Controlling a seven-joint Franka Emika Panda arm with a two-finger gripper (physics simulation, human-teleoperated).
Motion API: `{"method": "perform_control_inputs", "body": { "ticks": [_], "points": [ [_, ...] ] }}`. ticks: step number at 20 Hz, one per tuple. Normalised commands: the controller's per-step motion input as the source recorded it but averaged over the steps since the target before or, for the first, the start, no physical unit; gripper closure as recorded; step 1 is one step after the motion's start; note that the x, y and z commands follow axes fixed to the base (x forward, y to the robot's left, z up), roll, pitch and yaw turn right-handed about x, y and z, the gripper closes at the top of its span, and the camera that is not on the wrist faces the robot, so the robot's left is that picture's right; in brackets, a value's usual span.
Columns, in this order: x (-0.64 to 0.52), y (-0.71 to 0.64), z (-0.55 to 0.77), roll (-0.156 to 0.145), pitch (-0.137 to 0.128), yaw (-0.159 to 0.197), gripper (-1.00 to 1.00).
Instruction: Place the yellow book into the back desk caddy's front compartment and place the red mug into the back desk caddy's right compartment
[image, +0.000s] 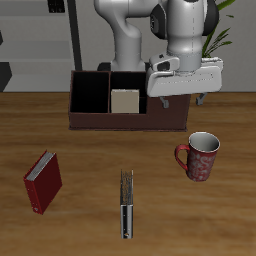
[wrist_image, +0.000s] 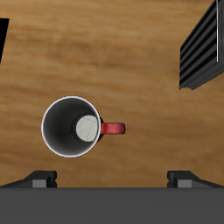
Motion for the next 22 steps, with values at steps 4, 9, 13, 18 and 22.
{"method": "perform_control_inputs", "body": {
  "ticks": [4, 9, 13, 18, 22],
  "points": [
    [0.07, 0.08, -0.16, 0.013, 0.019, -0.029, -1.00],
    [-0.05, 0.08, -0.10, 0.015, -0.016, -0.094, -1.00],
    [-0.03, 0.03, -0.09, 0.027, -0.038, -0.160, -1.00],
    [0.03, -0.11, -0.09, -0.006, -0.010, -0.093, -1.00],
    [-0.05, -0.09, -0.12, -0.031, -0.027, -0.091, -1.00]
  ]
}}
